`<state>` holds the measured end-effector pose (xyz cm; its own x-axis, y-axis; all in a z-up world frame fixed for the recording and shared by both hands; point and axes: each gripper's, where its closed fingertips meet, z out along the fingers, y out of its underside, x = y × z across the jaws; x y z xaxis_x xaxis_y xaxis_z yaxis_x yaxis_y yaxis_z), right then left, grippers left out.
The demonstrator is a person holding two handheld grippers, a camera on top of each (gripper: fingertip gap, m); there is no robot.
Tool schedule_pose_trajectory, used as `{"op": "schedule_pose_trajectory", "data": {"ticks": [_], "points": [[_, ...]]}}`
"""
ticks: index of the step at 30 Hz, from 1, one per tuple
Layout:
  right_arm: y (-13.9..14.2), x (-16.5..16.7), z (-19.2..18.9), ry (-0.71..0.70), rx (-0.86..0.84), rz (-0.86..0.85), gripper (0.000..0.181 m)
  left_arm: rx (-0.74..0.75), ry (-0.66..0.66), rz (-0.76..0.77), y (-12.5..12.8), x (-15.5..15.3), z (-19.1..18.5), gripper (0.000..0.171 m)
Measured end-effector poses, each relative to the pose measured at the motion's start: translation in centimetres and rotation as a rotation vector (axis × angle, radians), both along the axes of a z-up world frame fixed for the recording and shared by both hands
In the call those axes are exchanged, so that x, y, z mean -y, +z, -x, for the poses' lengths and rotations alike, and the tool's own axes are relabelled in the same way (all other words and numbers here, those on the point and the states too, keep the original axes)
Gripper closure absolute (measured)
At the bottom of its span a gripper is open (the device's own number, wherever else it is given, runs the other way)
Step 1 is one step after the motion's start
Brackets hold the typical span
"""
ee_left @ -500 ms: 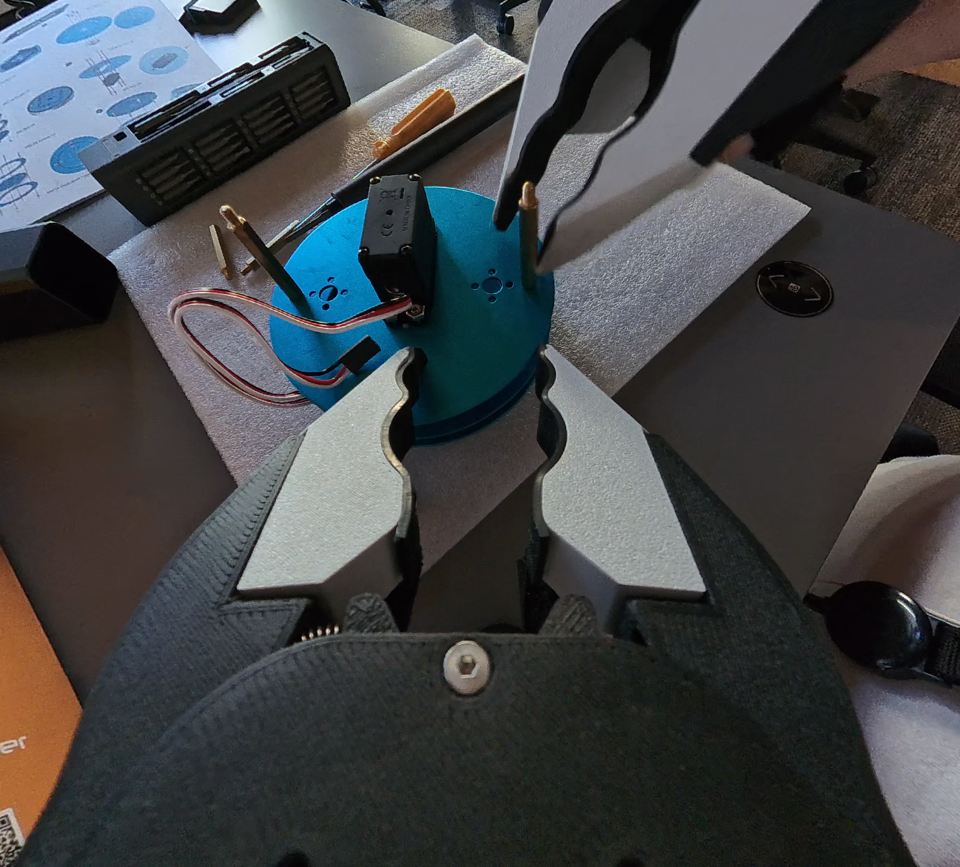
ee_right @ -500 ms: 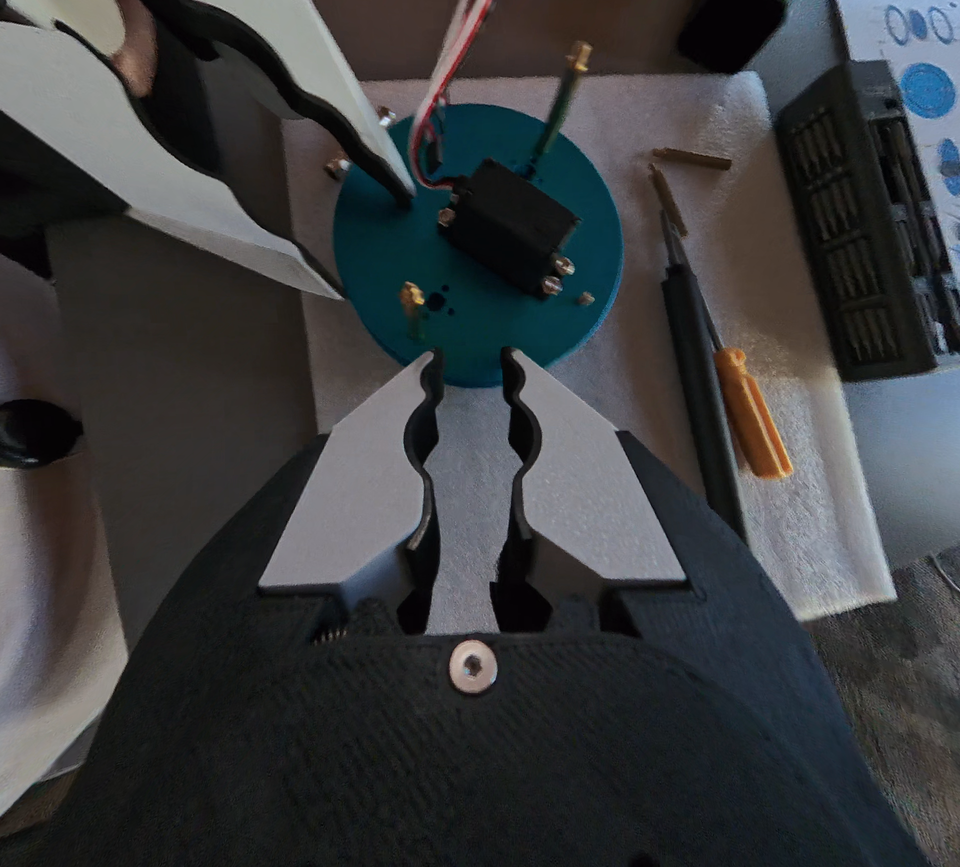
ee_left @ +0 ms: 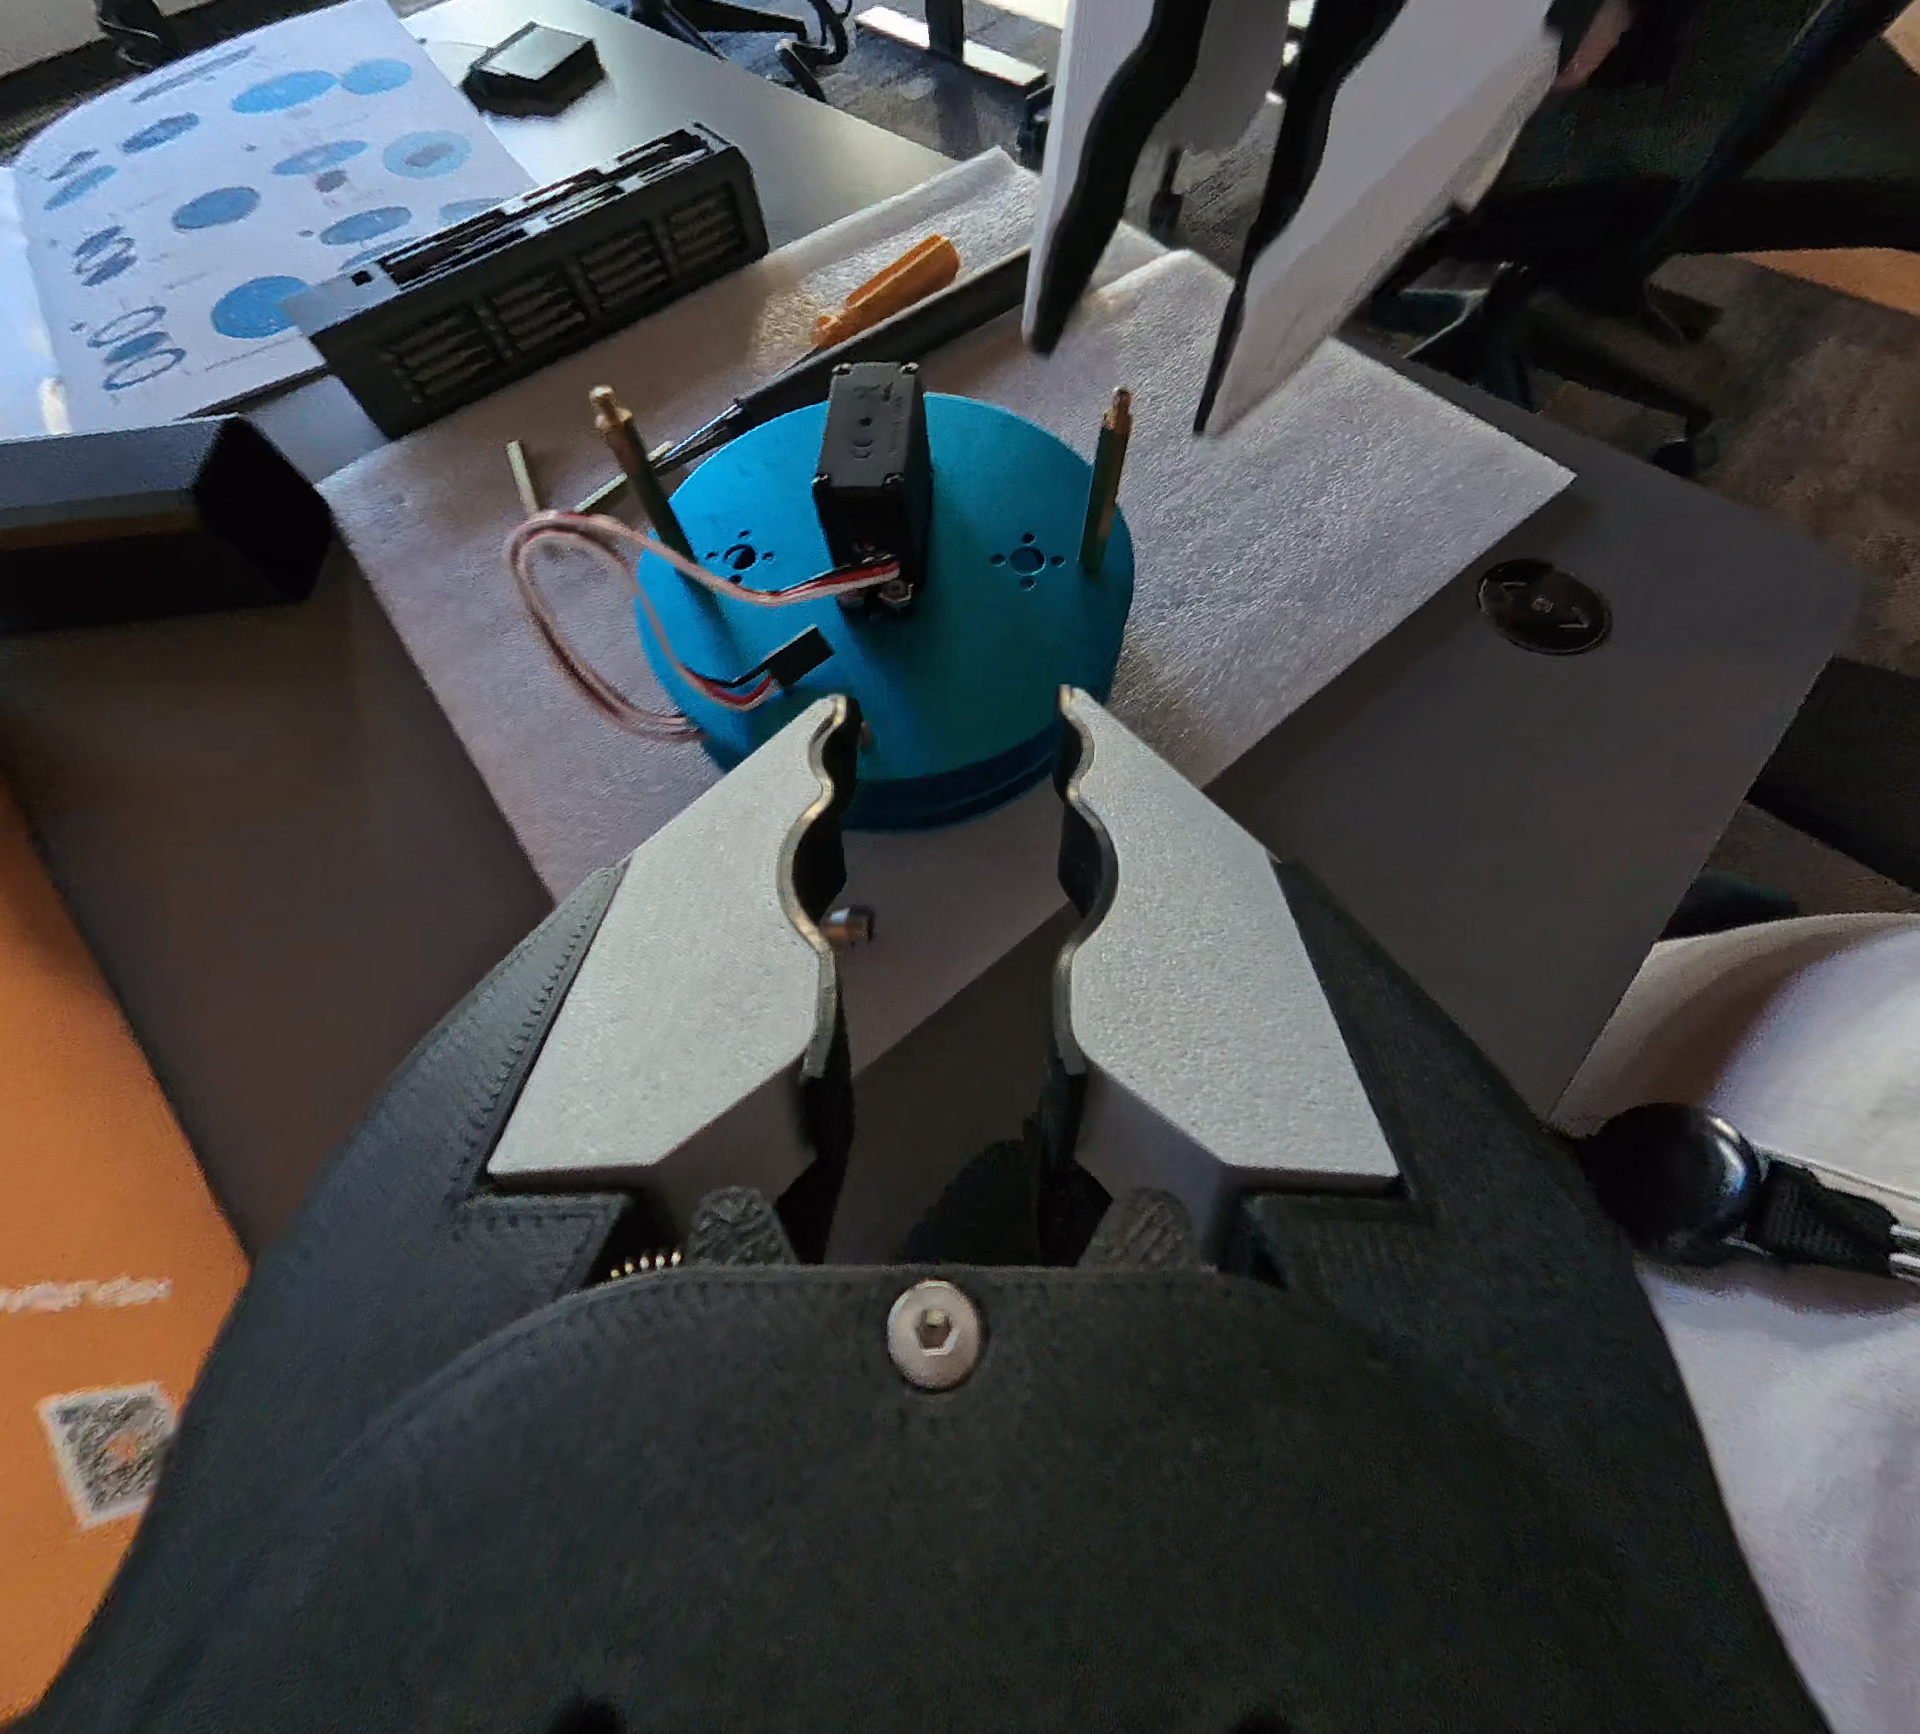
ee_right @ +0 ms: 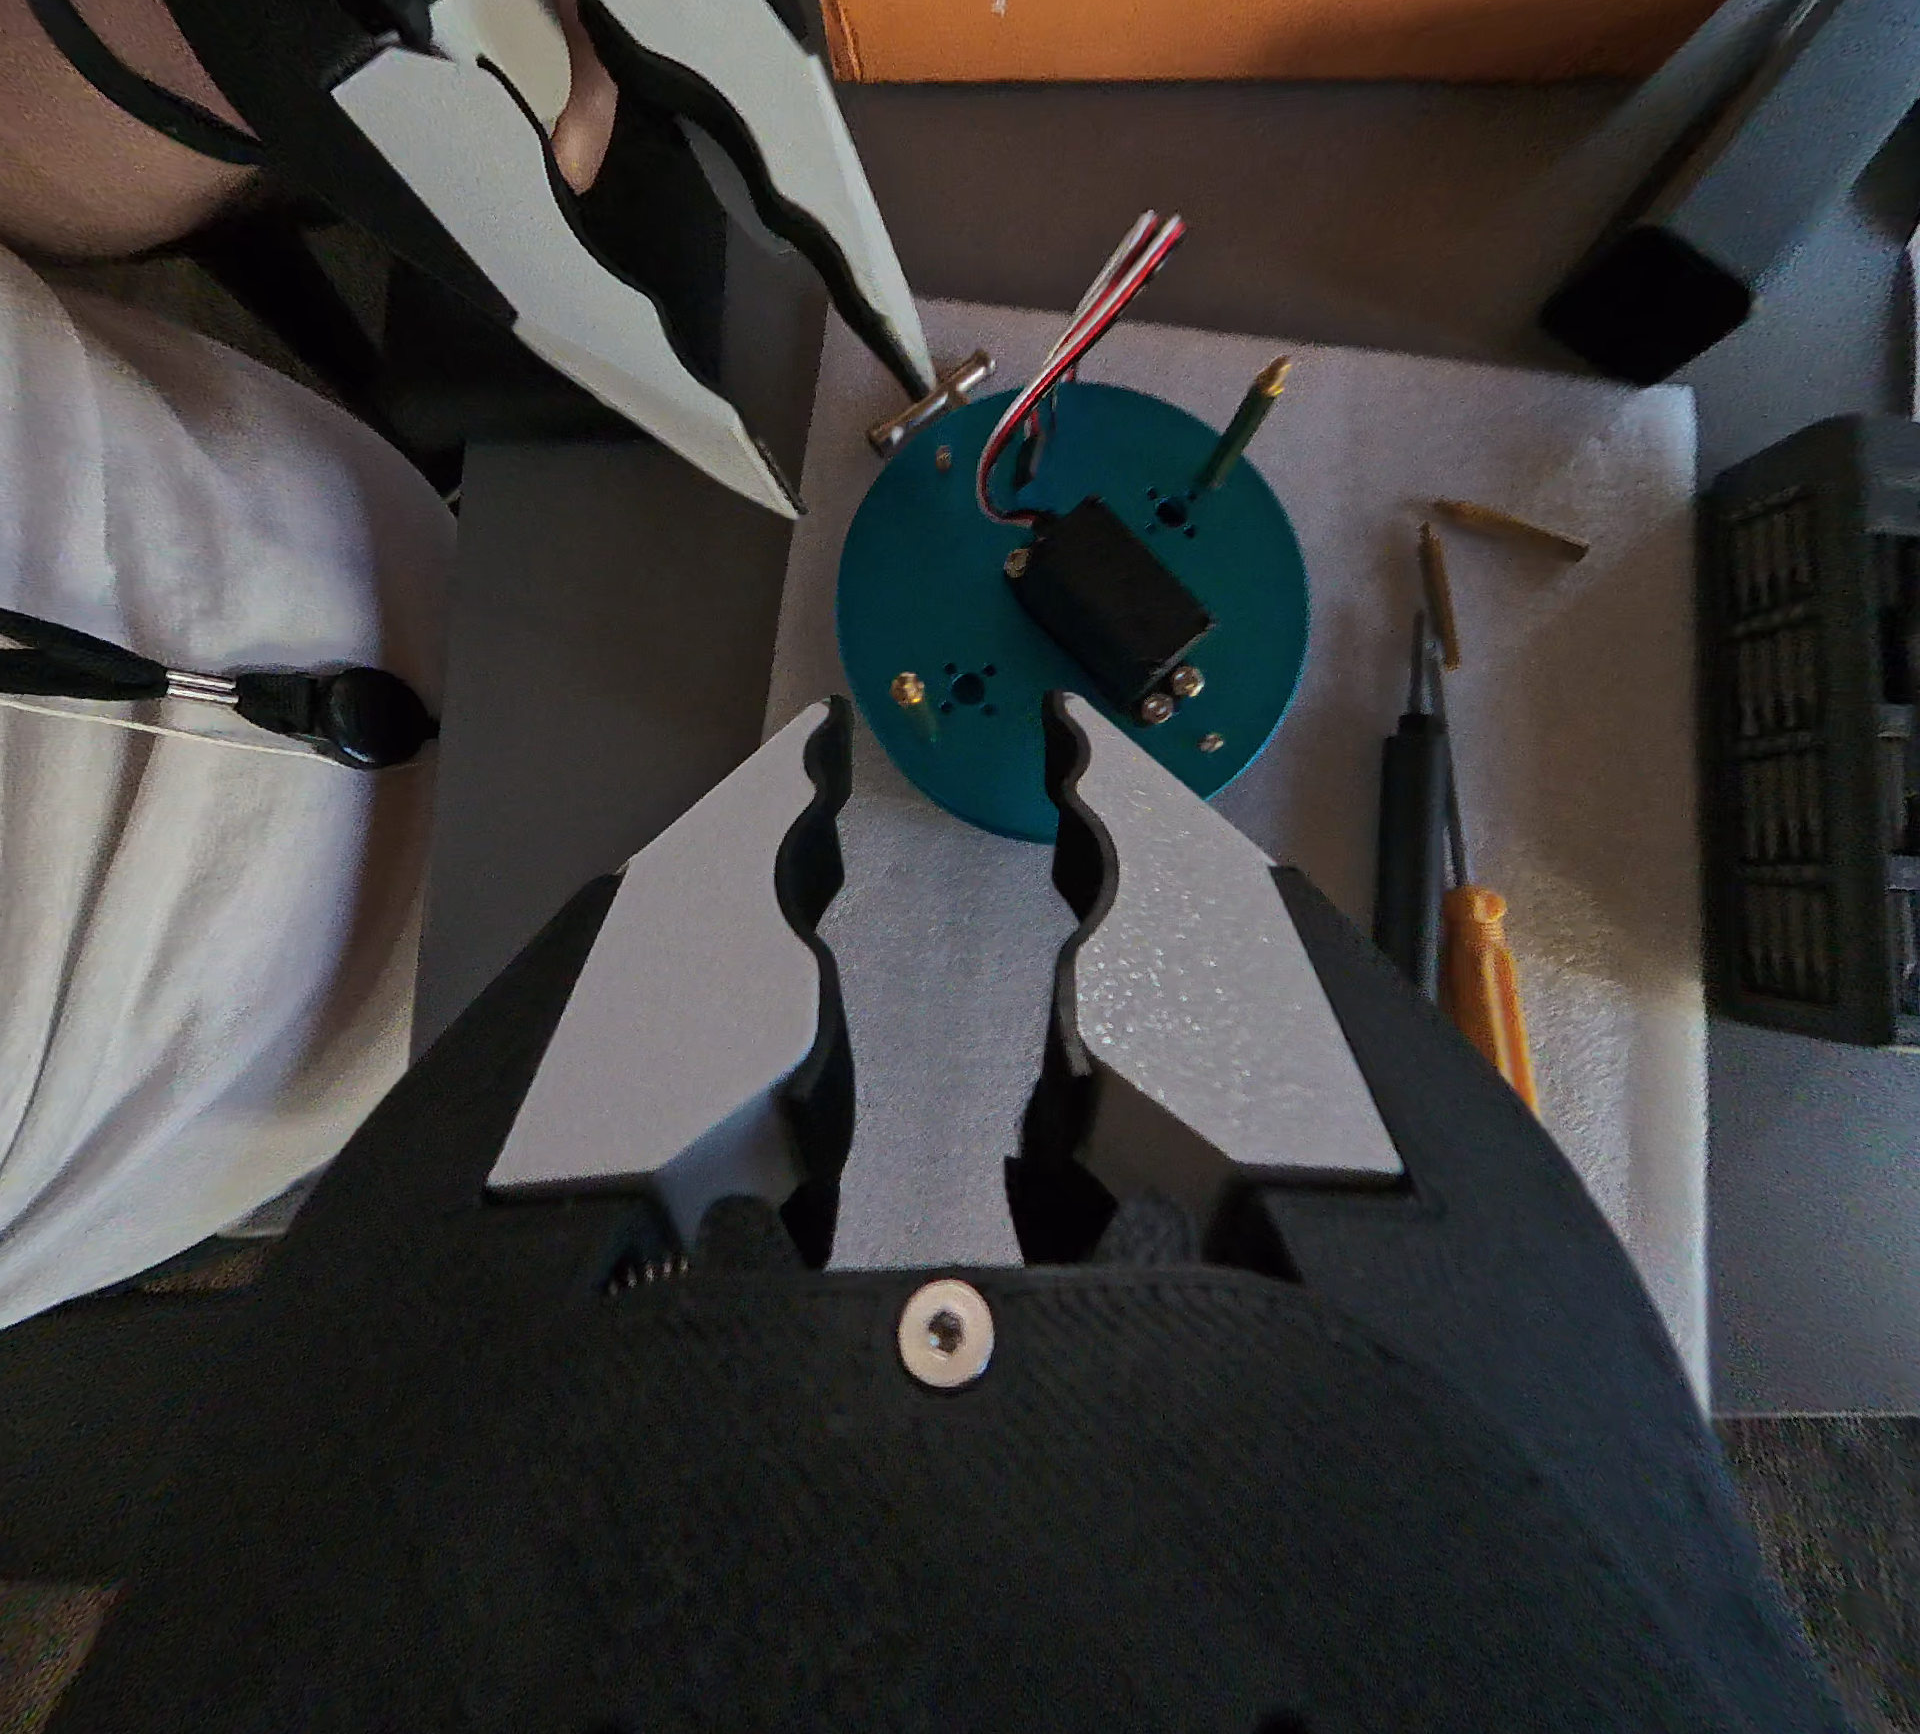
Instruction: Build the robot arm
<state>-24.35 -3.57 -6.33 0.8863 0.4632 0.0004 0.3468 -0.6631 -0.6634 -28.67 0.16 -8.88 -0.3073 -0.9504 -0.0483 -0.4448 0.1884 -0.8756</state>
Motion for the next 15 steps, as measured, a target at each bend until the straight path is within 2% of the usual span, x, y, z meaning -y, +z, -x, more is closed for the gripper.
{"op": "schedule_pose_trajectory", "data": {"ticks": [4, 6, 11, 15], "points": [[1.8, -0.2, -0.6, 0.015, -0.113, -0.041, 0.141, -0.007, 0.032, 0.014, 0.2, -1.6, 0.6, 0.135], [1.8, 0.3, 0.2, 0.068, -0.091, 0.006, 0.141, -0.013, 0.050, 0.021, 0.2, -2.4, 0.8, 0.135], [-0.1, 0.8, 0.9, 0.333, 0.333, 0.170, 0.148, -0.022, 0.056, 0.034, 0.1, -2.8, 0.8, 0.135], [-0.6, 0.0, 1.2, 0.481, 0.517, 0.235, 0.155, -0.022, 0.056, 0.021, 0.1, -2.7, 0.9, 0.135]]}}
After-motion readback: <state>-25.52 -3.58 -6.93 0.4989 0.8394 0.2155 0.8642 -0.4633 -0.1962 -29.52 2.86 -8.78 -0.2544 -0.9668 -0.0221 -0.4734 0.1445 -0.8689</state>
